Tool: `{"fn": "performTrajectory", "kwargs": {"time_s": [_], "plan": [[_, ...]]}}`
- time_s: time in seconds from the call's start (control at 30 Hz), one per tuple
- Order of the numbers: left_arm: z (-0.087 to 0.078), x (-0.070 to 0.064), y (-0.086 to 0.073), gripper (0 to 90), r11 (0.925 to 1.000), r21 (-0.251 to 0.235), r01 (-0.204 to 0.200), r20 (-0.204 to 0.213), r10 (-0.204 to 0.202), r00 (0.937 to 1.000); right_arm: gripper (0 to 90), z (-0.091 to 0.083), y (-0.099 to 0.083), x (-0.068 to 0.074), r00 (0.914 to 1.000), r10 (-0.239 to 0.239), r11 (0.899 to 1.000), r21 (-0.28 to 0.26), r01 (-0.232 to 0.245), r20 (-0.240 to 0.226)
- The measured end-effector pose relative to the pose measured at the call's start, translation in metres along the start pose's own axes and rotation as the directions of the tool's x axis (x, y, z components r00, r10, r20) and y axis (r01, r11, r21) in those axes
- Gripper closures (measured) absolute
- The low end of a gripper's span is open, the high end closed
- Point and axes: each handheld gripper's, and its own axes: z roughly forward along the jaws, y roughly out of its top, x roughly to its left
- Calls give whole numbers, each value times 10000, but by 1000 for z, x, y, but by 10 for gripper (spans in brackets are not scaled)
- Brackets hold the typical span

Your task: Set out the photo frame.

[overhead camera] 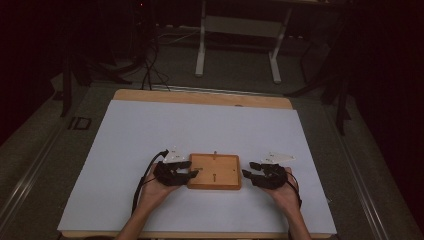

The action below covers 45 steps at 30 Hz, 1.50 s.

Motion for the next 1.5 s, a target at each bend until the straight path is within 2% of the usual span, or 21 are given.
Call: {"fn": "performTrajectory", "kwargs": {"time_s": [0.1,0.3,0.47,0.77,1.23,1.5], "plan": [[0,-1,-3,531,10000,44,31,14,-31,10000,537,2,3,-1,9999,-1,10000,-19,1,-158],[-4,-5,-6,529,9997,181,-169,-67,170,9998,545,8,13,-2,9996,-170,9998,-63,169,-234],[-10,-6,-11,526,9999,112,1,-140,1,9999,545,12,19,-4,9993,-241,9997,-91,239,-272],[-12,-7,-13,527,9998,176,-66,-275,71,9996,555,21,30,-5,9980,-459,9989,-91,456,-440],[-9,-5,-13,527,9997,208,-100,-306,106,9995,583,48,45,6,9926,-786,9969,-105,780,-927],[-10,-4,-13,527,9998,166,-82,-309,87,9995,588,60,53,9,9917,-608,9978,-350,572,-1135]]}}
